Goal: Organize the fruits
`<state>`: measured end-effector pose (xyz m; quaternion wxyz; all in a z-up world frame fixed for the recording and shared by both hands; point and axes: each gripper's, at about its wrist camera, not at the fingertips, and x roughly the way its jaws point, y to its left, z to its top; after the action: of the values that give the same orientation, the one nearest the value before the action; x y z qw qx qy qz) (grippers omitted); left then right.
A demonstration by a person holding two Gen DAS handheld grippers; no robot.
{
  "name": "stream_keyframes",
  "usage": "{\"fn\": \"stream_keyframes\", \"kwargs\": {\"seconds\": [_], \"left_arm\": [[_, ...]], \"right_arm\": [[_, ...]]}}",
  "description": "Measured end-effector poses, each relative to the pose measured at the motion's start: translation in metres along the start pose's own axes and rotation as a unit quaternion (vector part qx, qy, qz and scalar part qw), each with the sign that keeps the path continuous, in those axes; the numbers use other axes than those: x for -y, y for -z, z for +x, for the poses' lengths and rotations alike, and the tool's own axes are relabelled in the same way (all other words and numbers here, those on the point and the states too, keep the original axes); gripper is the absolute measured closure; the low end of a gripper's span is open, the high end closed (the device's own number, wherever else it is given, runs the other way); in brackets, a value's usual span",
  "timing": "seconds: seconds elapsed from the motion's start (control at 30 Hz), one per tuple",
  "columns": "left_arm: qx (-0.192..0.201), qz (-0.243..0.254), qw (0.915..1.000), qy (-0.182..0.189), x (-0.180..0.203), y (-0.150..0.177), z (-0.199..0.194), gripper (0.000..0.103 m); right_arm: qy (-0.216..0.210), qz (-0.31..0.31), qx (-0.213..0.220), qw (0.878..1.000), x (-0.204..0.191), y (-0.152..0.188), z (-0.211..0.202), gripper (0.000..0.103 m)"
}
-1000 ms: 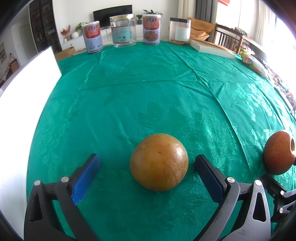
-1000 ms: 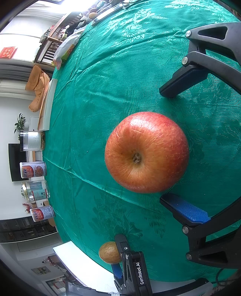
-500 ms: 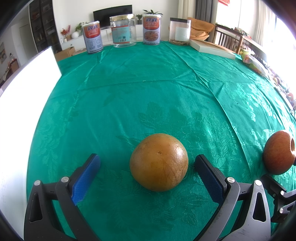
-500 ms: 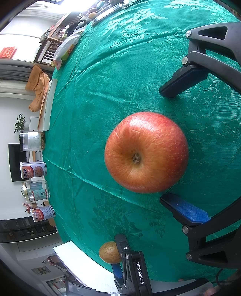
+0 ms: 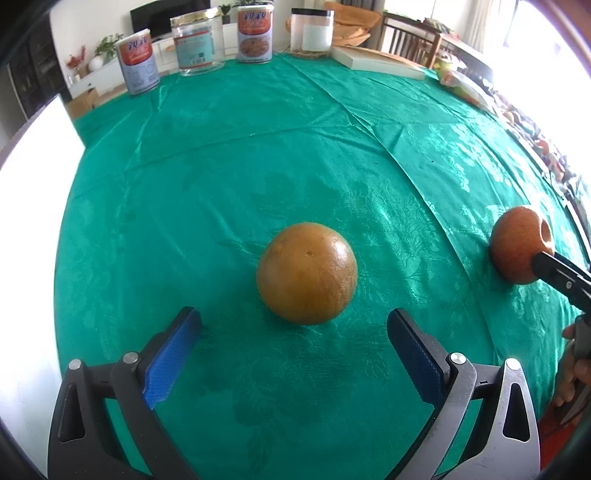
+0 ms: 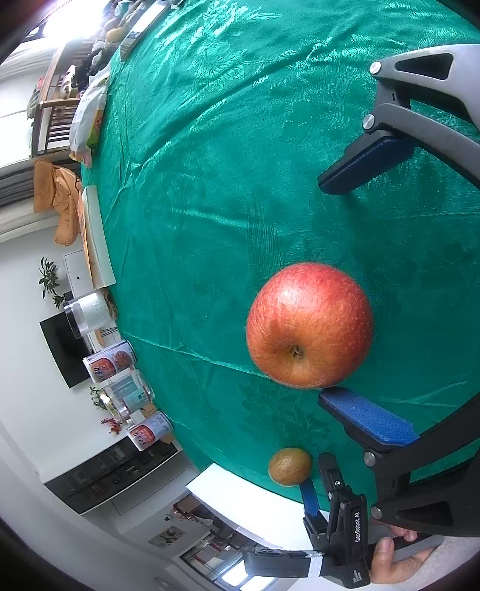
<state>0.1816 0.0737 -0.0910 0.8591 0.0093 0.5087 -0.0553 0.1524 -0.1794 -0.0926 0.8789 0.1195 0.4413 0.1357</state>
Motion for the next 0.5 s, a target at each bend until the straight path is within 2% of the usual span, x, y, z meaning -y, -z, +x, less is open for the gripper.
{"fn": "stream_keyframes", "kwargs": {"seconds": [0.07, 0.17, 0.23, 0.27, 0.33, 0.4, 0.47, 0.5], "left_arm": [[0.009, 0.002, 1.0000, 0.001, 0.004, -0.006, 0.001, 0.003], [0.014, -0.003, 0.9999, -0.002, 0.008, -0.013, 0.002, 0.005], [0.016, 0.000, 0.9998, -0.012, 0.011, -0.015, 0.003, 0.048], [0.010, -0.003, 0.9999, -0.011, 0.011, -0.017, 0.004, 0.053], [0.010, -0.017, 0.9998, 0.002, 0.006, -0.016, 0.003, 0.053], [0.012, -0.034, 0.9993, 0.010, 0.000, -0.011, -0.004, 0.053], [0.021, -0.057, 0.9977, 0.030, -0.007, -0.001, -0.024, 0.053], [0.026, -0.075, 0.9954, 0.053, -0.012, 0.005, -0.039, 0.053]], "right_arm": [[-0.009, -0.006, -0.026, 1.000, -0.004, -0.006, 0.004, 0.000], [0.005, -0.049, -0.056, 0.997, -0.021, -0.017, 0.008, 0.000], [0.036, -0.082, -0.078, 0.993, -0.033, -0.025, 0.016, 0.000], [0.048, -0.093, -0.083, 0.991, -0.036, -0.027, 0.020, 0.000], [0.059, -0.111, -0.090, 0.988, -0.042, -0.031, 0.026, 0.002], [0.058, -0.125, -0.111, 0.984, -0.047, -0.032, 0.032, 0.034], [0.074, -0.126, -0.115, 0.983, -0.049, -0.030, 0.026, 0.034], [0.069, -0.123, -0.117, 0.983, -0.052, -0.029, 0.023, 0.034]]}}
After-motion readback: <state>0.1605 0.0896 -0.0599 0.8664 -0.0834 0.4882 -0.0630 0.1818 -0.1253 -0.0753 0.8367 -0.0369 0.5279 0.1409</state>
